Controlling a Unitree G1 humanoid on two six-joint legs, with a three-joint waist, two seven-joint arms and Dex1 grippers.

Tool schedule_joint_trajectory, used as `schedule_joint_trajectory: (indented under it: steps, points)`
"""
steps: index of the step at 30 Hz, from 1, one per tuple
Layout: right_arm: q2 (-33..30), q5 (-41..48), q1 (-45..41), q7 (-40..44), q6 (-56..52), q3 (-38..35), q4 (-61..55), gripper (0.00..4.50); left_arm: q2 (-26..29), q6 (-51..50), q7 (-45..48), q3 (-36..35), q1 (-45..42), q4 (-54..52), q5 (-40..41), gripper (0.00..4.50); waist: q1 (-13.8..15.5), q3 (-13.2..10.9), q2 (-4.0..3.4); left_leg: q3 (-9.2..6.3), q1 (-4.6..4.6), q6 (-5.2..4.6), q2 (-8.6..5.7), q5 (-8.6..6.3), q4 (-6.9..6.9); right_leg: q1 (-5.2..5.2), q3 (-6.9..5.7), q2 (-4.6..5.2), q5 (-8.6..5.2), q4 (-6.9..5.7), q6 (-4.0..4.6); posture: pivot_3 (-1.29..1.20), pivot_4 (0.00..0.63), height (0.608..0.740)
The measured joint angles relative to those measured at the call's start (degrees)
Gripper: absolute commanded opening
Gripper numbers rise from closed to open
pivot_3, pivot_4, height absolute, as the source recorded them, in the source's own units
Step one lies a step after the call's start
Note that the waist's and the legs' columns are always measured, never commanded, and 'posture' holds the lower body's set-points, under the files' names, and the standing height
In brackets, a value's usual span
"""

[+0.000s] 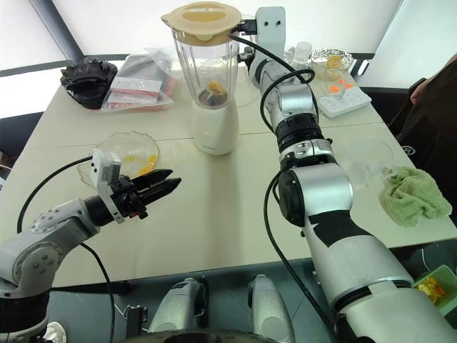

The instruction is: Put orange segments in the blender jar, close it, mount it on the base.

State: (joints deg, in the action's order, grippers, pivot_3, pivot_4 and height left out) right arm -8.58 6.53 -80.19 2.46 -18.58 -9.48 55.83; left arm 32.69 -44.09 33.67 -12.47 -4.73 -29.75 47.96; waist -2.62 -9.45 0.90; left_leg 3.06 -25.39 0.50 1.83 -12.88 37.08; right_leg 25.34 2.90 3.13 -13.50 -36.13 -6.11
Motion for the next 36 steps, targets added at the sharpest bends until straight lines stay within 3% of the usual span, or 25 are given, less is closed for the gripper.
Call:
schedule_joint_trajectory:
  steps: [14, 21, 33, 36]
  points:
    - [1.3, 0.5, 9.5, 0.3, -5.6, 1.2, -16.1, 0.96, 0.3, 0.0, 0.0, 0.6, -2.0, 2.6, -1.3, 2.04, 0.0, 0.0, 0.02, -0.07, 0.07, 0.00, 0.01, 0.00, 0.03, -0.10, -0.04, -0.02, 0.01, -0.04, -0.01, 0.00, 0.150, 0.740]
    - [1.7, 0.7, 11.7, 2.0, -9.0, 2.1, -14.9, 4.39, -0.3, 0.2, -0.2, 1.6, -2.2, 2.6, -2.0, 2.09, 0.0, 0.0, 0.02, -0.09, 0.11, 0.00, 0.02, 0.01, 0.06, -0.14, -0.03, -0.09, 0.00, -0.05, -0.01, 0.00, 0.150, 0.740]
    - [0.0, 0.5, 10.6, 2.2, -7.5, 2.0, -12.9, 4.46, -1.6, 0.8, -1.2, 2.3, -2.2, 2.6, -2.5, 2.09, 0.0, 0.0, 0.02, -0.14, 0.09, 0.01, 0.06, 0.01, 0.05, -0.13, -0.03, -0.18, 0.00, -0.04, 0.00, 0.00, 0.150, 0.740]
    - [-1.5, 0.7, 14.8, 4.1, -10.2, 2.6, -20.2, 4.46, -1.6, 0.9, -1.1, 2.3, -2.5, 3.1, -2.5, 2.09, 0.4, 0.0, 0.02, -0.21, 0.08, 0.01, 0.05, 0.01, 0.05, -0.18, -0.04, -0.18, 0.00, -0.01, 0.00, 0.00, 0.150, 0.740]
